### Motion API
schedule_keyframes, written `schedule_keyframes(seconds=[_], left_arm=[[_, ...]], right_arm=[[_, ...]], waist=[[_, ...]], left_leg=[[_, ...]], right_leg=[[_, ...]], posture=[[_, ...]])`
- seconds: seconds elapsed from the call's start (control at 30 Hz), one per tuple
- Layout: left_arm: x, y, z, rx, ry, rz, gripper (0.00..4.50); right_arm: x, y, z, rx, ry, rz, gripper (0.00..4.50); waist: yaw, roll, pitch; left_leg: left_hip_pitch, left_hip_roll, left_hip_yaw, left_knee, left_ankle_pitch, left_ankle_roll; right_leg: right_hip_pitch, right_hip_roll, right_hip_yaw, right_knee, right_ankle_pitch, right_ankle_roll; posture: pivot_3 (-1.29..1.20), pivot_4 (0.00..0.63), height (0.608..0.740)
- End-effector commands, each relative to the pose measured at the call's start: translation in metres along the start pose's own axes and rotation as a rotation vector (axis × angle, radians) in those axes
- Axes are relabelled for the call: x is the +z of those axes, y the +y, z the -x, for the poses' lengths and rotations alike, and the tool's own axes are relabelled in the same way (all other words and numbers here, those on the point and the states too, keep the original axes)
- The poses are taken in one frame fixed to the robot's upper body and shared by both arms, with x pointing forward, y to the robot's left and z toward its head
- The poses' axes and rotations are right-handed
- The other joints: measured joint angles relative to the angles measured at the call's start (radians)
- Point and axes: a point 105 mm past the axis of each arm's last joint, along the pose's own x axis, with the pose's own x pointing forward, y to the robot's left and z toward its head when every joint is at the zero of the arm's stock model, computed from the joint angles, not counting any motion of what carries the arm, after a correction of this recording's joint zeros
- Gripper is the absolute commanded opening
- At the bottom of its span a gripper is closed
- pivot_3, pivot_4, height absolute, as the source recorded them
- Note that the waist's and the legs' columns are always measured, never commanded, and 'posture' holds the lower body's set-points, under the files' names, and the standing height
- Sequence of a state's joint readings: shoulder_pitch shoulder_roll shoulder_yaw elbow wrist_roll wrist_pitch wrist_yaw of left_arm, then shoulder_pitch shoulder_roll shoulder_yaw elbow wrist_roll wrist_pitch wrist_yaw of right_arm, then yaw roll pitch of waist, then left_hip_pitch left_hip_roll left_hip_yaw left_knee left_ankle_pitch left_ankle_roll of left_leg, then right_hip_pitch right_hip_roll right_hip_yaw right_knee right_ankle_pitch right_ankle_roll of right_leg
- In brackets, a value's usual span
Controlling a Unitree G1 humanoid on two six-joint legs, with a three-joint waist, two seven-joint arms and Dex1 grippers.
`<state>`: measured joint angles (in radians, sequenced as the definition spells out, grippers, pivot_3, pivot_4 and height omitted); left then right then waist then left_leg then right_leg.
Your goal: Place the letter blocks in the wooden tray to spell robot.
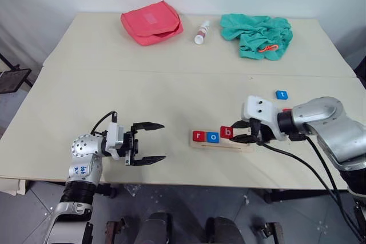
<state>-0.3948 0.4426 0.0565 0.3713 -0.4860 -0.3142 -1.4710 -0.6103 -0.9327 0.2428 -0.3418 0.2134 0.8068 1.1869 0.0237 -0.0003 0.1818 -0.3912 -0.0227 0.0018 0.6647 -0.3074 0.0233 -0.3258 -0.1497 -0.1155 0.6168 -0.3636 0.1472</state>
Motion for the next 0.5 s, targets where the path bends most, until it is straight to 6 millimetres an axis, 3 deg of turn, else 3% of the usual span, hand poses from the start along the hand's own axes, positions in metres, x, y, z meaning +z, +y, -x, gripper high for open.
schedule_keyframes(seconds=[0.03,0.5], left_arm=[[0.004,-0.001,-0.003,-0.026,-0.011,-0.017,4.5],[0.006,-0.003,0.0,-0.015,-0.007,-0.027,4.5]], right_arm=[[0.009,0.003,-0.005,0.024,-0.012,0.053,1.48],[-0.005,-0.01,-0.019,0.029,0.049,0.101,1.48]], waist=[[-0.003,0.0,0.0],[-0.003,0.0,0.0]], left_leg=[[0.0,0.0,0.0,0.0,0.0,0.0],[0.0,0.0,0.0,0.0,0.0,0.0]], right_leg=[[0.0,0.0,0.0,0.0,0.0,0.0],[0.0,0.0,0.0,0.001,0.0,0.0]], posture=[[0.0,0.15,0.74],[0.0,0.15,0.74]])
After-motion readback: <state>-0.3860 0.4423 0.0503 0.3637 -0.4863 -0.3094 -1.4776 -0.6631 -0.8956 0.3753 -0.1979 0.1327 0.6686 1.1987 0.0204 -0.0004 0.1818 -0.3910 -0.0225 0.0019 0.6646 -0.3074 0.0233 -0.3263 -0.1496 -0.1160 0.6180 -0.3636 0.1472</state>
